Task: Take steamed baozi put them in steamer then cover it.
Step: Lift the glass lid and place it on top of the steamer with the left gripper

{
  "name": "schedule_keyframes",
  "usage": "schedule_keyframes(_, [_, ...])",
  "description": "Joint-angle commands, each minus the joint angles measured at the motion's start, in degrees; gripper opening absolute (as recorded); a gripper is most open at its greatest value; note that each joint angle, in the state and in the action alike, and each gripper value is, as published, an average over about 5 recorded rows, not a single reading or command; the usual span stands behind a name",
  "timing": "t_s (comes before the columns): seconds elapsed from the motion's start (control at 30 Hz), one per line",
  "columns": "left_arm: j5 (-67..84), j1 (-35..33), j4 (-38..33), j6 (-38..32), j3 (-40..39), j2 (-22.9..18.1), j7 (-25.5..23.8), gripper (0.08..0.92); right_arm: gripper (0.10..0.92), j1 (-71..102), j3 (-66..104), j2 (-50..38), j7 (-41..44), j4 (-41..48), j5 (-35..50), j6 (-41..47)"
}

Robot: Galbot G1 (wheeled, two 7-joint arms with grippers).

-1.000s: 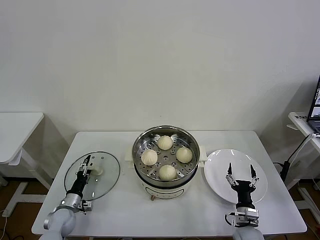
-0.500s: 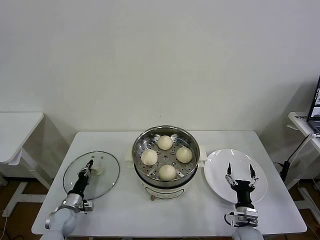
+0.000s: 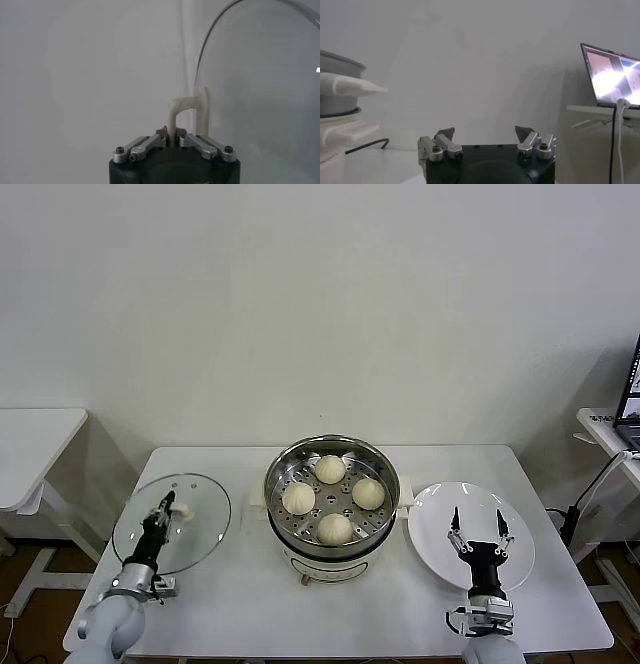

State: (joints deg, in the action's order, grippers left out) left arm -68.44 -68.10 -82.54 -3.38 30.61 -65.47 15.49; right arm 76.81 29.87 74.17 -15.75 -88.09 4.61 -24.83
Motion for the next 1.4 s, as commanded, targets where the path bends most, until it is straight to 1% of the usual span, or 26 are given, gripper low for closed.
schedule_keyframes(0.03, [7.91, -4.84, -26.52, 8.28, 1.09, 1.48, -7.34, 0.194, 0.823, -0.23, -0.01, 0.05, -0.13, -0.11, -0.26, 0.40])
schedule_keyframes(0.13, [8.12, -6.15, -33.94, 12.56, -0.82, 1.26, -9.88, 0.194, 0.823, -0.45, 0.01, 0.02, -0.21, -0.10, -0.31, 0.67])
schedule_keyframes(0.27, [6.28, -5.88, -42.86, 20.62, -5.80, 0.51, -15.24, 0.194, 0.823, -0.88, 0.00, -0.03, -0.27, 0.19, -0.40, 0.92])
schedule_keyframes(0.37, [4.32, -3.94, -46.82, 25.43, -11.40, 0.14, -19.58, 0.194, 0.823, -1.28, -0.01, 0.06, -0.31, 0.57, -0.53, 1.00])
schedule_keyframes(0.47, [1.73, -1.15, -48.23, 29.07, -18.08, -0.61, -23.56, 0.194, 0.823, -1.65, -0.04, 0.26, -0.33, 0.98, -0.69, 1.01])
schedule_keyframes(0.63, [-4.73, 3.49, -46.28, 34.28, -28.15, -3.92, -30.25, 0.194, 0.823, -2.24, -0.12, 0.88, -0.38, 1.69, -1.22, 1.02])
schedule_keyframes(0.77, [-8.62, 6.39, -41.98, 36.64, -34.23, -7.44, -33.31, 0.194, 0.823, -2.63, -0.13, 1.40, -0.39, 2.37, -1.77, 0.99])
schedule_keyframes(0.97, [-12.84, 10.08, -34.69, 38.48, -39.40, -11.94, -34.76, 0.194, 0.823, -2.92, 0.15, 1.98, -0.39, 3.36, -2.34, 0.93])
schedule_keyframes(1.1, [-14.62, 12.32, -30.79, 38.99, -41.18, -13.75, -35.31, 0.194, 0.823, -3.20, 0.23, 2.07, -0.37, 3.93, -2.65, 1.10])
schedule_keyframes(1.4, [-16.76, 14.44, -26.41, 39.38, -42.30, -16.56, -35.22, 0.194, 0.823, -4.16, -0.13, 2.10, -0.34, 4.32, -2.61, 2.54])
